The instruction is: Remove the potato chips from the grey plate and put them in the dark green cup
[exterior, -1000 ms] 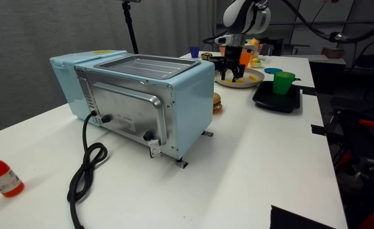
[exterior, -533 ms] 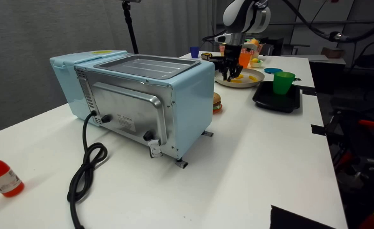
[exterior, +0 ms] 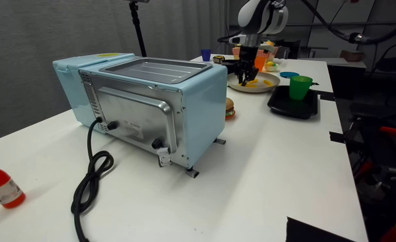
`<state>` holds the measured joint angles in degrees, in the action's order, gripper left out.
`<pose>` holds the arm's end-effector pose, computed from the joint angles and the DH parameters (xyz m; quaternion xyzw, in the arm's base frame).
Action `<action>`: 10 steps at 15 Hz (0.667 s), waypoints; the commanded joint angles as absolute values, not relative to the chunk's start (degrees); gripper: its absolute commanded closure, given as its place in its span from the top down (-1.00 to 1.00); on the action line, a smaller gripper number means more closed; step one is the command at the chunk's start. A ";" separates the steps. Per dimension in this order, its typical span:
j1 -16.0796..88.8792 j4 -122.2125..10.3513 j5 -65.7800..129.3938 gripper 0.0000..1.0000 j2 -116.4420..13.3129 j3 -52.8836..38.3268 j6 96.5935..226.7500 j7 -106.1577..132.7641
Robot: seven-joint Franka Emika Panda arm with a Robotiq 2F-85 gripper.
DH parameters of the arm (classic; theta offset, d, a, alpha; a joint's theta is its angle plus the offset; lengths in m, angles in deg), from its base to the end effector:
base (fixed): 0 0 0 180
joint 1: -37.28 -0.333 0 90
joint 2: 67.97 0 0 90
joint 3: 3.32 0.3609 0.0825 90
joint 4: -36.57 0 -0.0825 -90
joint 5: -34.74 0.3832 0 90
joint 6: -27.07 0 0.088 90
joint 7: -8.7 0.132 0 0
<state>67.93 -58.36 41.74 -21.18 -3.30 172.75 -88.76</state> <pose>0.6184 -0.3660 0.1447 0.8598 0.5082 0.0477 0.0151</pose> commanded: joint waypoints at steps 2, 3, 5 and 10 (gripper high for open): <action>67.34 -62.13 42.19 -0.89 -27.25 -4.19 167.92 -84.33; 67.28 -62.71 42.38 -0.89 -28.31 -4.10 166.73 -83.74; 66.99 -64.62 42.78 -0.89 -30.88 -4.03 164.23 -82.82; 65.83 -70.24 42.36 -0.89 -36.70 -5.56 158.60 -81.22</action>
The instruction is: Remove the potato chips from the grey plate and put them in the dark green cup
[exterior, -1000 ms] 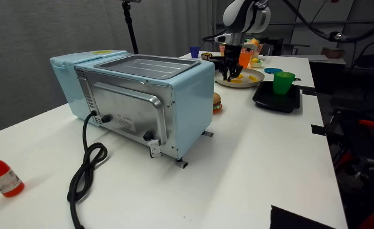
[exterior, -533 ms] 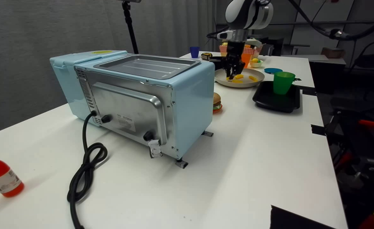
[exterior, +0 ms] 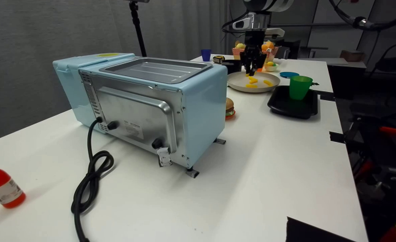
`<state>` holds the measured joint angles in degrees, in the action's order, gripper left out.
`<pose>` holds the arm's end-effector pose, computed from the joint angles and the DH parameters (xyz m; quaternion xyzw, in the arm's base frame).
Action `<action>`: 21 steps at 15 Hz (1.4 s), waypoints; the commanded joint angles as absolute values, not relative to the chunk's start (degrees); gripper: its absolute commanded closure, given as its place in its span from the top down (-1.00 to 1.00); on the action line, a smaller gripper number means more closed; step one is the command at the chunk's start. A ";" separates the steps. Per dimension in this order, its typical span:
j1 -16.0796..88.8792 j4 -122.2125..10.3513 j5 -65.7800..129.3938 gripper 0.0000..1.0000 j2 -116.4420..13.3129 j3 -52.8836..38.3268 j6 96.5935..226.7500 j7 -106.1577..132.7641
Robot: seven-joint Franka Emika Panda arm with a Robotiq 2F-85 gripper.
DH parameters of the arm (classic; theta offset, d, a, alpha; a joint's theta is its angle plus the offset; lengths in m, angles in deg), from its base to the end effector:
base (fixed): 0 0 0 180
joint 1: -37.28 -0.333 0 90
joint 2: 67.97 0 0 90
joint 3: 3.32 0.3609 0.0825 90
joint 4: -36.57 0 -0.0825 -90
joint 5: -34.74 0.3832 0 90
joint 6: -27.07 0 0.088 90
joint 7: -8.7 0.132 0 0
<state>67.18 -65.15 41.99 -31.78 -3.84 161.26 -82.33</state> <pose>0.5864 -0.3388 0.2092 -0.8839 -0.4648 -0.0201 0.0483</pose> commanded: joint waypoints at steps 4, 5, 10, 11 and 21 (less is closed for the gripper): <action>65.16 -73.19 41.96 -0.89 -40.14 -7.39 152.87 -79.97; 65.02 -73.66 41.87 -0.89 -40.84 -7.84 151.40 -79.89; 64.57 -76.13 40.37 -0.89 -44.53 -10.78 144.93 -80.29; 64.49 -76.51 39.85 -0.89 -44.97 -11.46 143.92 -80.33; 64.52 -80.80 36.74 -0.89 -44.50 -14.51 139.93 -81.97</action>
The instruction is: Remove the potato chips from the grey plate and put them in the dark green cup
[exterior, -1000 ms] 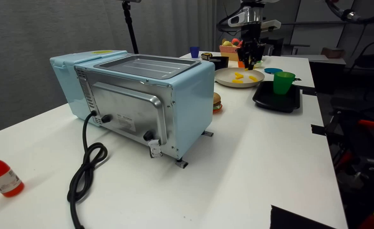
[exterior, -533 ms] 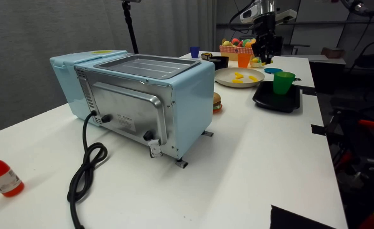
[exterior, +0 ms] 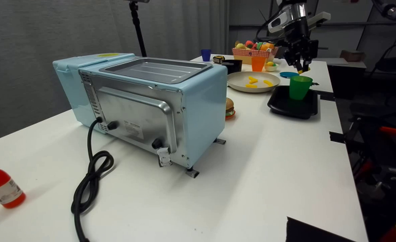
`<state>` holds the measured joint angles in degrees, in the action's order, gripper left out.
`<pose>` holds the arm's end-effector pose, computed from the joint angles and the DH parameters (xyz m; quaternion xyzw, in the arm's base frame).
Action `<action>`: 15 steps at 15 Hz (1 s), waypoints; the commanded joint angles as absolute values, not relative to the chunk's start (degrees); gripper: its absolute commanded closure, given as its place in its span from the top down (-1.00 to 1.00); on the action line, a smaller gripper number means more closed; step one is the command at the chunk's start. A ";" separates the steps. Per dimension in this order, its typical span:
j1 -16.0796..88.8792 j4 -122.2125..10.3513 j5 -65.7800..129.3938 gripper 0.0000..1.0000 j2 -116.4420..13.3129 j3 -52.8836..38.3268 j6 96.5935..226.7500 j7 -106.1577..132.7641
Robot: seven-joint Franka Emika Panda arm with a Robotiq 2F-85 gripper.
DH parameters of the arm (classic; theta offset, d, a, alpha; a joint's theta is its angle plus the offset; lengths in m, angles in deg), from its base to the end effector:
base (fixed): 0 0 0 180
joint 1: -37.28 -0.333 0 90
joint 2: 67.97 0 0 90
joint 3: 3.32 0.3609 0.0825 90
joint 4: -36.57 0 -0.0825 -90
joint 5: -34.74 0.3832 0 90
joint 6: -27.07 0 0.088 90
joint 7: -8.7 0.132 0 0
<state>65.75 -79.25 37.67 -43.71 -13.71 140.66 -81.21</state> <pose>0.4344 -0.3427 0.2332 -0.8858 -0.4053 0.1130 0.1955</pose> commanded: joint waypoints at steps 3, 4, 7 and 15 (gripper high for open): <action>64.22 -80.66 37.22 -0.28 -43.69 -14.15 141.07 -82.15; 64.10 -80.36 37.30 -0.87 -43.33 -14.05 141.68 -82.25; 63.89 -78.64 37.80 -0.11 -42.22 -13.88 141.70 -81.83; 64.33 -76.95 39.85 0.82 -40.49 -13.29 154.98 -81.24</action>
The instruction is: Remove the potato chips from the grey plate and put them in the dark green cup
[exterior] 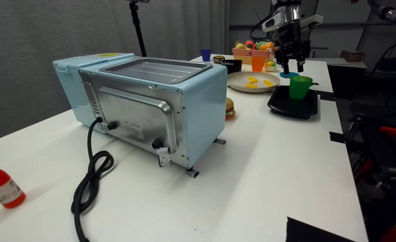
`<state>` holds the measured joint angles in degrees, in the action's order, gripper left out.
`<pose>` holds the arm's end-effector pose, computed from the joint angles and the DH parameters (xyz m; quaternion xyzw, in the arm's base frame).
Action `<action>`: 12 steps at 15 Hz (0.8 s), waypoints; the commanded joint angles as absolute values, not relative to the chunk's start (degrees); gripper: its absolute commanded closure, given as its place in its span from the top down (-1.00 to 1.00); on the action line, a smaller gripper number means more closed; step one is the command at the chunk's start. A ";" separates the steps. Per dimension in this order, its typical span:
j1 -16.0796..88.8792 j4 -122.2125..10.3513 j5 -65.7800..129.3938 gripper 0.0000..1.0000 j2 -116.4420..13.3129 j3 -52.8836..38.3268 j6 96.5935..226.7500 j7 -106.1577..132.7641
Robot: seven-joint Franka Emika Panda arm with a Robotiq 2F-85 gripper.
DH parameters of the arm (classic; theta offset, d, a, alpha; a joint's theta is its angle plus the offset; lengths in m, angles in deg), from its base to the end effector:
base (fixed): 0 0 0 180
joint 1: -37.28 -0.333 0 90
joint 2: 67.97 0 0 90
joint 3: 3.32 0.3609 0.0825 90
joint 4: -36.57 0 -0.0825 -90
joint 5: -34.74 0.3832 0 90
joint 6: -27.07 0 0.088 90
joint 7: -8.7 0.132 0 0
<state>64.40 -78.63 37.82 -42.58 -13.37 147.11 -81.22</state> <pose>0.4600 -0.3418 0.2290 -0.8889 -0.4232 0.0936 0.1483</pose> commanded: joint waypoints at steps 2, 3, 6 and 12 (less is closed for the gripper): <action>64.84 -75.49 42.81 1.00 -38.40 -12.46 161.73 -79.92; 65.03 -74.73 44.32 1.00 -37.27 -11.98 164.63 -79.10; 65.23 -72.96 46.87 1.00 -34.00 -10.60 172.15 -76.41; 64.84 -70.79 45.83 1.00 -27.91 -8.86 183.48 -65.76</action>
<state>64.47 -72.70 45.92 -31.02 -9.87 179.47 -70.69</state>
